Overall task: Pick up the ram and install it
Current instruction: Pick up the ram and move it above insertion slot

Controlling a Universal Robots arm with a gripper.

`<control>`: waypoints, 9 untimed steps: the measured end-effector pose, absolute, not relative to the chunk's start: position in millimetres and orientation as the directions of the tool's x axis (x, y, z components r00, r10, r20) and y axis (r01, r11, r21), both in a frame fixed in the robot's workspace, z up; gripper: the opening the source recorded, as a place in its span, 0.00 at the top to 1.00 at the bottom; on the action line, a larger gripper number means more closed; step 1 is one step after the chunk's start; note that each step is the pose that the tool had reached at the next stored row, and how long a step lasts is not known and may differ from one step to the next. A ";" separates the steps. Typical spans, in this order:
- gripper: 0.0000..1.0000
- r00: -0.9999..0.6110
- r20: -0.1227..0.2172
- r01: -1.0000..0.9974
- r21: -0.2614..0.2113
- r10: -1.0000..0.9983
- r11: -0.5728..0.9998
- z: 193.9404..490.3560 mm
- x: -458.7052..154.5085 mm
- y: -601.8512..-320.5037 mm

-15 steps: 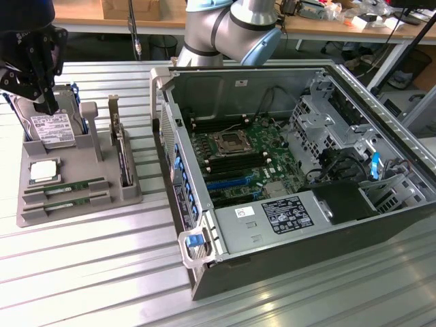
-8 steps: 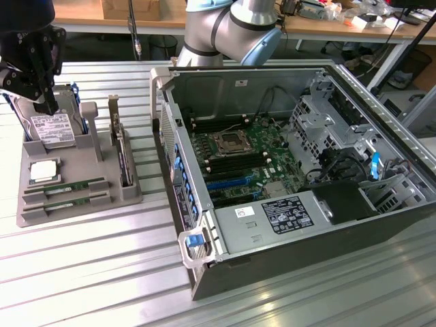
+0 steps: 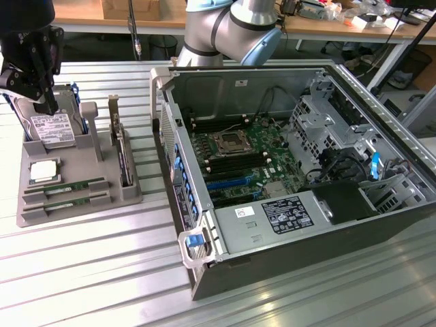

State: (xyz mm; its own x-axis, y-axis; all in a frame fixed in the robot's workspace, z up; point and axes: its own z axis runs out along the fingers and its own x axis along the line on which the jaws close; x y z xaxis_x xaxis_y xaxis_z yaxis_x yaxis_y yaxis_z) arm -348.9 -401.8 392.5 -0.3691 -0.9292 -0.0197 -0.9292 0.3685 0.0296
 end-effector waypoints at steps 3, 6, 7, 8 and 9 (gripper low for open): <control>0.90 -0.354 -0.020 -0.935 0.030 -0.935 0.353 392.5 -349.0 -401.8; 0.90 -0.336 -0.020 -0.942 0.030 -0.942 0.335 392.5 -348.9 -401.8; 0.90 -0.329 -0.020 -0.944 0.030 -0.944 0.329 392.5 -349.0 -401.8; 0.90 -0.324 -0.020 -0.946 0.030 -0.946 0.323 392.5 -349.0 -401.8; 0.90 -0.321 -0.020 -0.947 0.030 -0.947 0.320 392.5 -349.0 -401.8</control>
